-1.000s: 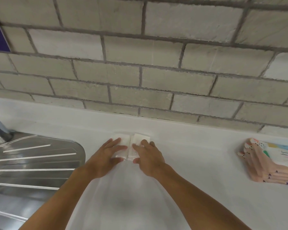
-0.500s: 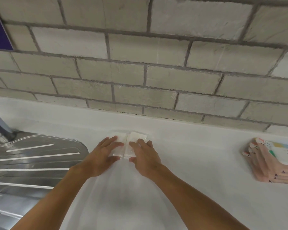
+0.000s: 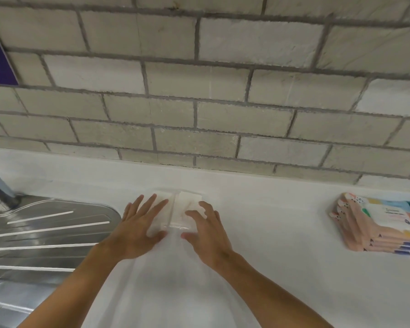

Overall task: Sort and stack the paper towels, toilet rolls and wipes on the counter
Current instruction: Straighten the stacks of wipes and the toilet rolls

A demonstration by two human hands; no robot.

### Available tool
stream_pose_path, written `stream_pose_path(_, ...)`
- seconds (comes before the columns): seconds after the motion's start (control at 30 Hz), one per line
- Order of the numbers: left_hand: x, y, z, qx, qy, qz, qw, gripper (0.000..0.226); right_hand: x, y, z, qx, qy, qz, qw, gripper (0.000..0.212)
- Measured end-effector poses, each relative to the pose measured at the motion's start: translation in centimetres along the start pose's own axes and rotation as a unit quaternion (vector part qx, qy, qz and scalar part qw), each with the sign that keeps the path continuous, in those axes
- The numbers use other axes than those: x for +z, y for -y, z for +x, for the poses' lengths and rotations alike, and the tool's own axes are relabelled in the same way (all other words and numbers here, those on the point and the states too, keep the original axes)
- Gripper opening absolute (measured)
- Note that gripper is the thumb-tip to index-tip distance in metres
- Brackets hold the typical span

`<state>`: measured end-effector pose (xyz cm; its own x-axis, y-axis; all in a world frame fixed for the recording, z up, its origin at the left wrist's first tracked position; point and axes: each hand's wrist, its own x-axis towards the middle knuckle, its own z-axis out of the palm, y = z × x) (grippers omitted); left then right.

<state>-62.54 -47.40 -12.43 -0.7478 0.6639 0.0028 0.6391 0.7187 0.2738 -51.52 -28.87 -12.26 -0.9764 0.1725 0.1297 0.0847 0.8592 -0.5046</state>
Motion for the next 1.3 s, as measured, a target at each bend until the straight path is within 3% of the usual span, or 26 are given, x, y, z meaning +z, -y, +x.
stream_pose_path(0.3, -0.7, -8.1, -2.1, 0.112, -0.079, -0.109, 0.985, 0.065, -2.9, -3.1, -6.9, 0.004, -0.096, 0.122, 0.988, 0.039)
stream_pose_path(0.7, 2.9, -23.6, -5.2, 0.163, 0.0, -0.207, 0.965, 0.048, -11.3, -10.2, -18.7, 0.144, -0.225, 0.23, 0.936, 0.033)
stream_pose_path(0.9, 3.9, -30.4, -5.4, 0.157, -0.008, -0.079, 0.984, 0.052, -15.4, -14.5, -22.5, 0.211, -0.234, 0.251, 0.915, 0.033)
stream_pose_path(1.13, 3.4, -36.4, -3.2, 0.182, -0.021, 0.026, 0.983, 0.069, -19.5, -19.4, -23.3, 0.274, -0.239, 0.256, 0.896, 0.041)
stream_pose_path(1.3, 4.4, -40.6, 0.4, 0.151, 0.008, 0.056, 0.987, 0.059, -20.8, -22.4, -22.2, 0.316, -0.215, 0.3, 0.874, 0.074)
